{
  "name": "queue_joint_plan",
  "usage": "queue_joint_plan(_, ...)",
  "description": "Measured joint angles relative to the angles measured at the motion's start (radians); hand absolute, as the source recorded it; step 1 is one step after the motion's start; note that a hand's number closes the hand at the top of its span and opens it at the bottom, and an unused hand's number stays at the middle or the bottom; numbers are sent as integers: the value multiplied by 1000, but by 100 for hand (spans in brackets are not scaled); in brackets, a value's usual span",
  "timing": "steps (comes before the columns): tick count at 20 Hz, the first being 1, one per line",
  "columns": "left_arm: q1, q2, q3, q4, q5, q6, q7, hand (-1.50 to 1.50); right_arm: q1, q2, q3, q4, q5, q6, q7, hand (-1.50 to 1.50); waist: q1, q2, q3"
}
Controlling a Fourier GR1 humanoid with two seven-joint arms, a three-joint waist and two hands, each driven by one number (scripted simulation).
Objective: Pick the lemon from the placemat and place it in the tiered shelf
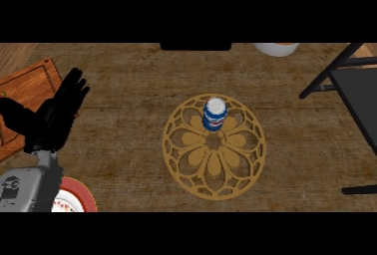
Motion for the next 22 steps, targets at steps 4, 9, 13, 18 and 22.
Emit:
queue_joint_plan(4,6,-8,1,5,-9,9,-12,0,19,-73,-67,50,-151,143,60,-150,-10,-2,2)
queue_joint_plan(9,18,0,14,5,-1,-3,-17,0,106,-167,-217,130,-321,294,79,-150,-17,-2,5)
queue_joint_plan(13,26,1,15,5,-3,-10,-22,0,188,-259,-349,238,-440,416,44,-150,-22,-3,6)
queue_joint_plan(18,33,-6,17,6,-6,-5,-25,0,302,-309,-510,328,-592,591,-11,-150,-27,-4,6)
queue_joint_plan(22,20,-1,21,-5,-4,-5,-5,0,407,-324,-611,357,-660,717,-93,-150,-26,-3,6)
